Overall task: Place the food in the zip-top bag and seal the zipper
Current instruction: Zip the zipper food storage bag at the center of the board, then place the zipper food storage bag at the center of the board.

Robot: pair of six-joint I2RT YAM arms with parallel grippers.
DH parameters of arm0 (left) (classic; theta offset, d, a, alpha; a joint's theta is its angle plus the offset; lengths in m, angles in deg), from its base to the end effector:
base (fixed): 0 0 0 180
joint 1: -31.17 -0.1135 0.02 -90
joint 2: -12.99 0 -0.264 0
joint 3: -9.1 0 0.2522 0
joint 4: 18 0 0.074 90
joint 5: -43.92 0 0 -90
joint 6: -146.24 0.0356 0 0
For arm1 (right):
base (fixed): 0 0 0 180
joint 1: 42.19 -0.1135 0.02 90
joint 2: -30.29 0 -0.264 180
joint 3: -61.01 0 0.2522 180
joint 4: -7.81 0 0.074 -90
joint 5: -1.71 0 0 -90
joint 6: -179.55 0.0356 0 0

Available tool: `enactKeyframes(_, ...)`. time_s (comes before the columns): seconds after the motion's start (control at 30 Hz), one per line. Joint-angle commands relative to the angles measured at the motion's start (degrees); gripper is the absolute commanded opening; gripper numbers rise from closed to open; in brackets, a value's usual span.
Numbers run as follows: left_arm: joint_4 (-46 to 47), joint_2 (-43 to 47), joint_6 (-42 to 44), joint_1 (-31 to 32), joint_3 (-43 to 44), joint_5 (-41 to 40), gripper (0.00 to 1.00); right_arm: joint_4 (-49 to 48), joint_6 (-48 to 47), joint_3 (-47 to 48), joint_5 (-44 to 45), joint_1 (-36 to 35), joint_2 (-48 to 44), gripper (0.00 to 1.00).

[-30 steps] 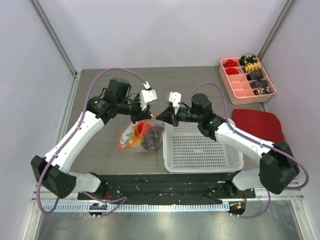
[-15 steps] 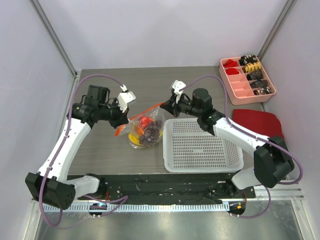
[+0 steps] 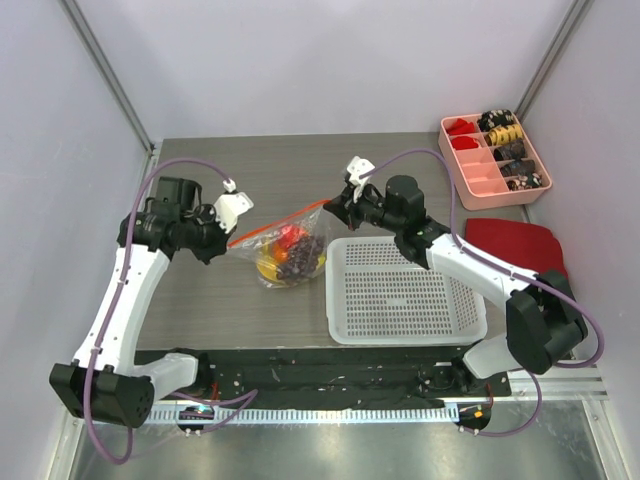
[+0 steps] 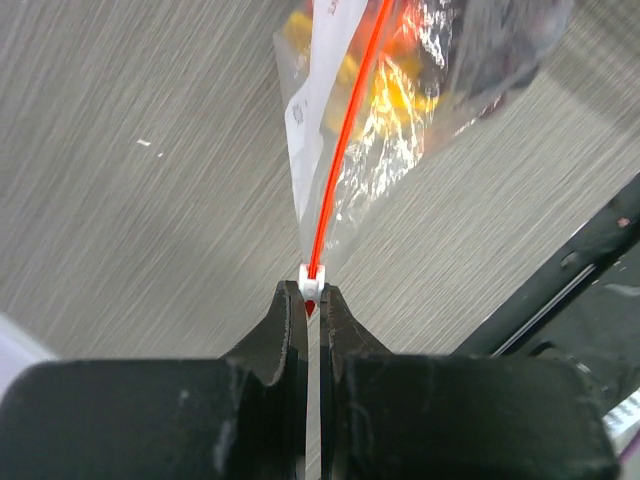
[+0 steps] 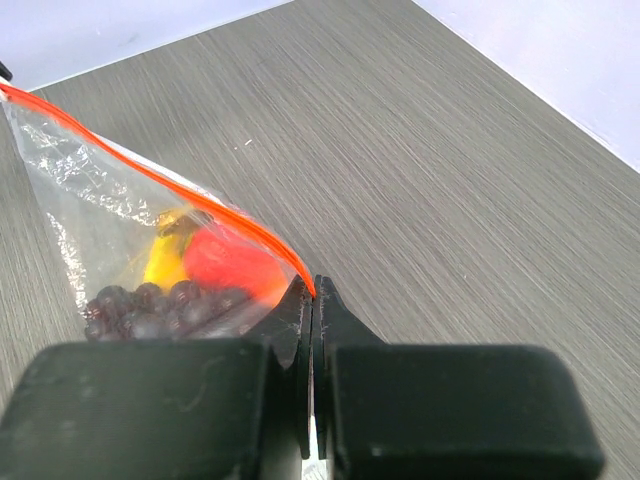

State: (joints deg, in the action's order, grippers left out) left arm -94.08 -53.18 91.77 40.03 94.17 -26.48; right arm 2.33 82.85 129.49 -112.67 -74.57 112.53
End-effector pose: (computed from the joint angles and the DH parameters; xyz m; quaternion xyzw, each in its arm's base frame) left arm 0.2059 -0.0442 0.3463 0.4016 0.8571 -0.0947 0.3085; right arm 0.2747 0.1916 0.2998 -0.3774 0.6505 0.2978 0.5880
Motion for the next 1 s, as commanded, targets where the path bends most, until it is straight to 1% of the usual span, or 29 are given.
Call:
enactKeyframes(0.0,-5.8,3.6,4.6,-1.1,-1.1,-9.3,0.00,-5.5,-0.2,3.3,4.9,1.6,-0.1,0.01)
enactKeyframes(0.1,-5.7,4.2,5.3,-1.1,-1.5,-9.6,0.00,-5.6,0.1,3.5,3.3,1.5,0.1,0.01)
enactKeyframes(0.13,-5.4,4.0,4.3,-1.1,-0.2,-8.5,0.02,-5.7,0.5,3.6,2.5,1.6,0.2,0.01)
enactKeyframes(0.17,-5.7,3.2,3.6,-1.1,0.8,-7.3,0.07,-5.7,0.8,3.7,1.4,1.5,0.2,0.01)
enactKeyframes(0.2,-5.7,2.8,3.0,-1.1,2.0,-3.5,0.15,-5.8,1.2,3.6,0.9,1.5,0.6,0.01)
enactKeyframes(0.23,-5.4,2.2,1.5,-1.1,4.3,-1.2,0.33,-5.6,1.3,3.7,0.1,1.6,0.6,0.01)
enactKeyframes(0.27,-5.1,1.2,1.2,-1.1,5.4,1.1,0.42,-5.5,1.6,3.7,-1.3,1.5,0.8,0.01)
enactKeyframes(0.3,-4.7,0.5,-0.4,-1.1,6.9,5.7,0.53,-5.5,1.9,3.7,-1.7,1.5,0.8,0.01)
enactKeyframes(0.37,-1.0,-0.4,-1.9,-0.4,7.7,8.3,0.58,-5.1,2.2,3.6,-2.3,1.3,0.8,0.01)
enactKeyframes(0.43,1.4,-2.4,-4.1,0.6,8.6,9.2,0.61,-4.9,2.0,3.4,-2.9,1.0,0.6,0.01)
enactKeyframes(0.63,5.8,-9.7,-8.8,5.3,12.6,12.7,0.63,-4.1,1.2,3.2,-3.2,0.7,0.2,0.01)
enactKeyframes(0.67,6.6,-10.3,-9.8,6.3,12.7,11.6,0.64,-4.1,1.2,3.2,-3.3,0.5,0.2,0.01)
enactKeyframes(0.7,8.6,-11.0,-10.0,9.2,12.5,10.4,0.64,-4.1,1.2,3.3,-3.2,0.5,0.3,0.01)
enactKeyframes(0.77,10.5,-12.7,-9.9,12.2,12.2,6.5,0.64,-4.3,1.2,3.3,-3.5,0.5,0.6,0.01)
enactKeyframes(0.8,12.3,-13.2,-10.0,13.7,11.7,6.2,0.64,-4.4,1.2,3.3,-3.4,0.6,0.6,0.01)
enactKeyframes(0.87,13.5,-15.2,-10.4,14.3,11.5,4.6,0.63,-4.6,1.2,3.3,-3.6,0.5,0.4,0.01)
enactKeyframes(0.93,13.7,-17.7,-10.7,14.4,12.2,3.9,0.58,-4.7,1.3,2.9,-3.7,0.5,0.2,0.01)
enactKeyframes(0.97,13.6,-18.5,-10.7,14.4,12.7,3.6,0.53,-4.7,1.3,2.8,-3.9,0.5,-0.1,0.01)
